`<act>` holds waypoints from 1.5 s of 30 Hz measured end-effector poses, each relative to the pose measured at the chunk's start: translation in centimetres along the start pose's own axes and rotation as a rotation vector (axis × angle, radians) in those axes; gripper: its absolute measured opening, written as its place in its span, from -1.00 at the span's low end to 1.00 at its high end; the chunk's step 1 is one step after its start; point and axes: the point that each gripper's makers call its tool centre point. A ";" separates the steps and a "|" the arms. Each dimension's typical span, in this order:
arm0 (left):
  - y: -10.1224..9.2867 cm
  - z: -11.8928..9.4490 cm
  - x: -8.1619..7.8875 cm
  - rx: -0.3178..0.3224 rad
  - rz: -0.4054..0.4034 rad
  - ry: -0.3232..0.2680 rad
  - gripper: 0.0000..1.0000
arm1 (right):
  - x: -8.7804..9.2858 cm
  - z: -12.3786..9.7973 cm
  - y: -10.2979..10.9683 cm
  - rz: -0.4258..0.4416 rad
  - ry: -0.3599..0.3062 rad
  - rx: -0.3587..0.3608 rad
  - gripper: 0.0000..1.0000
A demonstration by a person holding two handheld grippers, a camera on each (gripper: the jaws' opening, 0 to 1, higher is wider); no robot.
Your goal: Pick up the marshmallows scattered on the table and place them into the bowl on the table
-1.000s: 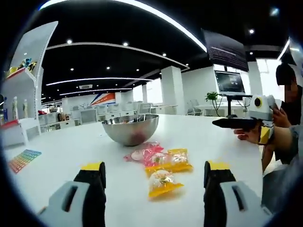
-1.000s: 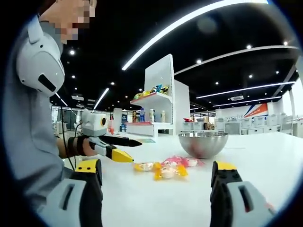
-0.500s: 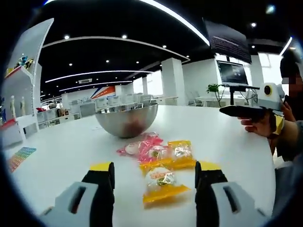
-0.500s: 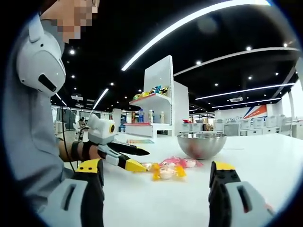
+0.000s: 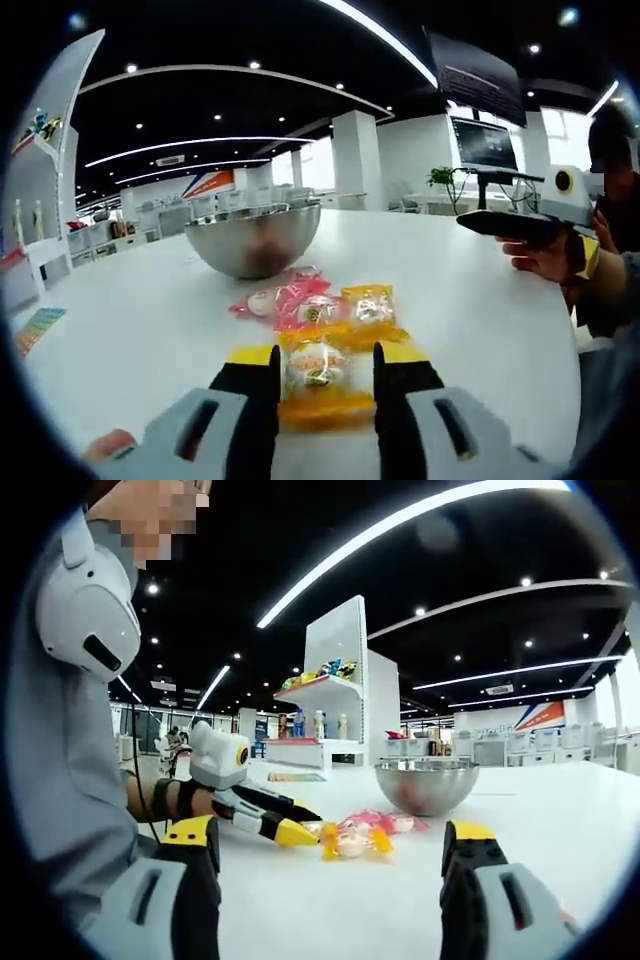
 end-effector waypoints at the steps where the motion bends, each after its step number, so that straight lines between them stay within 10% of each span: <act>1: -0.1 0.0 -0.1 0.004 0.002 -0.007 -0.33 | 0.0 0.0 0.0 0.001 0.000 0.001 0.73; 17: 1.0 -1.5 -1.2 -0.022 -0.024 -0.039 -0.54 | -0.1 0.5 1.0 -0.021 0.012 -0.022 0.75; 34: 6.0 -10.8 -7.9 -0.100 0.082 -0.107 -0.56 | -3.0 -0.1 0.7 -0.041 0.026 0.018 0.79; 45: 4.7 -16.2 -12.0 -0.019 0.089 -0.116 -0.56 | -2.4 0.3 0.6 -0.069 0.083 0.015 0.78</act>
Point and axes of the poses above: the point that each gripper's makers call its tool centre point, and the gripper's own axes: z roughly forward along the fingers, y roughly to its left, x roughly out of its underside, and after that the axes turned 9 degrees about -x, right-handed
